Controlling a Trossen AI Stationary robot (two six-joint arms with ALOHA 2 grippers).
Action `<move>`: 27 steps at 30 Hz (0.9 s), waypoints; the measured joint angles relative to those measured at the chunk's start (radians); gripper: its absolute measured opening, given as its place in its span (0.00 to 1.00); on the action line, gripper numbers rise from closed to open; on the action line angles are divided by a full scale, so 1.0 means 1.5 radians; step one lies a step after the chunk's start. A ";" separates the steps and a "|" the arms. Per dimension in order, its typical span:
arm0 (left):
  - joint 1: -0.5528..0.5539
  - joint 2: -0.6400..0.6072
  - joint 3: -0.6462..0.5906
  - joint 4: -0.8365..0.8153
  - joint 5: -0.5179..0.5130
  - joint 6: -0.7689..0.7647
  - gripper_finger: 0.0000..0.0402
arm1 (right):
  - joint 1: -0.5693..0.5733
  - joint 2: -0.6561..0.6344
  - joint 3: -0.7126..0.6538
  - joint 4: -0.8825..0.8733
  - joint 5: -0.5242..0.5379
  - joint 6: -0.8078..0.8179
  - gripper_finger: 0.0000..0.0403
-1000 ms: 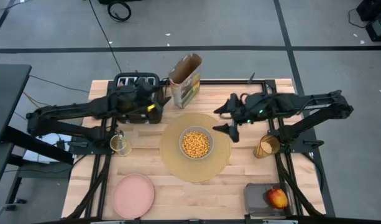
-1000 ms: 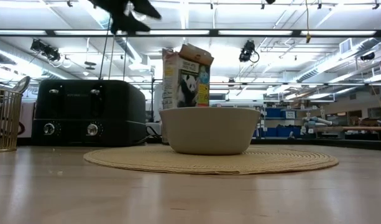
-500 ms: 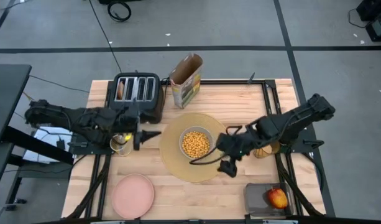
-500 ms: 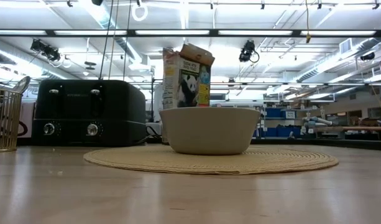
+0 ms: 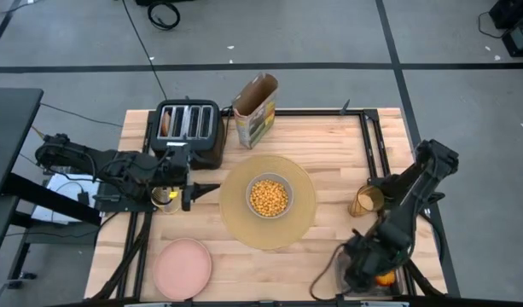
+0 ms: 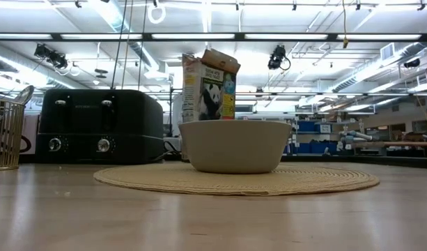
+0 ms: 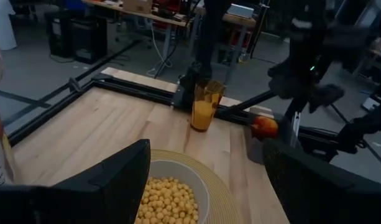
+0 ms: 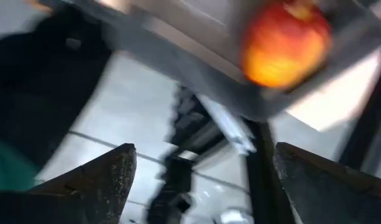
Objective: Arrange a breakfast setting
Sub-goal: Put the apple on the placemat to the top left of the gray bowl
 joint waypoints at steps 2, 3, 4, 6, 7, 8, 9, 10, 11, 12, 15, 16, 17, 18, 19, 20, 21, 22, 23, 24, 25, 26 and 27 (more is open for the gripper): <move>0.000 0.000 0.000 0.000 0.000 -0.002 0.78 | 0.015 -0.002 -0.050 0.030 -0.025 0.031 0.97; 0.000 0.000 0.000 0.000 0.000 -0.004 0.78 | 0.024 -0.003 -0.076 0.051 -0.026 0.049 0.98; 0.000 0.000 0.000 0.000 0.000 -0.005 0.78 | 0.030 -0.005 -0.102 0.072 -0.024 0.064 0.99; 0.000 0.000 0.000 0.000 0.002 -0.007 0.78 | 0.044 -0.005 -0.152 0.122 -0.027 0.079 0.99; 0.000 0.000 0.000 0.000 0.003 -0.010 0.78 | 0.049 -0.004 -0.175 0.144 -0.029 0.080 0.99; 0.000 0.000 0.000 -0.001 0.004 -0.016 0.78 | 0.054 -0.004 -0.196 0.159 -0.029 0.080 0.99; 0.000 0.000 0.000 -0.002 0.004 -0.023 0.78 | 0.057 -0.004 -0.214 0.171 -0.030 0.081 0.99; -0.002 0.000 0.000 -0.004 0.004 -0.029 0.78 | 0.058 -0.004 -0.229 0.180 -0.029 0.081 0.99; -0.004 0.000 0.000 -0.005 0.004 -0.035 0.78 | 0.059 -0.005 -0.242 0.180 -0.030 0.081 0.99; -0.007 0.000 0.000 -0.005 0.004 -0.040 0.78 | 0.059 -0.005 -0.253 0.178 -0.030 0.079 0.99; -0.018 0.000 0.000 -0.005 0.004 -0.041 0.78 | 0.059 -0.005 -0.282 0.181 -0.030 0.072 0.99; -0.021 0.000 0.000 -0.004 0.004 -0.040 0.78 | 0.060 -0.004 -0.291 0.185 -0.031 0.069 0.99; -0.025 0.000 0.000 -0.005 0.004 -0.040 0.78 | 0.060 -0.003 -0.298 0.188 -0.034 0.066 0.99; -0.029 0.000 0.000 -0.004 0.004 -0.040 0.78 | 0.060 -0.001 -0.305 0.190 -0.038 0.062 0.99; -0.032 0.000 0.000 -0.004 0.004 -0.040 0.78 | 0.061 0.000 -0.311 0.192 -0.039 0.056 0.99; -0.035 0.000 0.000 -0.005 0.004 -0.040 0.78 | 0.062 0.001 -0.319 0.199 -0.038 0.053 0.99; -0.037 0.000 0.000 -0.005 0.004 -0.040 0.78 | 0.062 0.001 -0.326 0.213 -0.036 0.052 0.99; -0.039 0.000 0.000 -0.005 0.004 -0.040 0.78 | 0.062 0.001 -0.332 0.230 -0.034 0.052 0.99; -0.039 0.000 0.000 -0.005 0.004 -0.040 0.78 | 0.062 0.001 -0.337 0.245 -0.034 0.052 0.99; -0.039 0.000 0.000 -0.005 0.004 -0.040 0.78 | 0.062 0.001 -0.342 0.261 -0.033 0.052 0.99; -0.038 0.000 0.000 -0.005 0.002 -0.040 0.78 | 0.061 0.001 -0.347 0.281 -0.030 0.057 0.99; -0.038 0.000 0.000 -0.005 -0.003 -0.040 0.78 | 0.061 0.001 -0.351 0.298 -0.022 0.071 0.99; -0.038 0.001 0.000 -0.004 -0.010 -0.040 0.78 | 0.062 0.001 -0.354 0.310 -0.019 0.084 0.99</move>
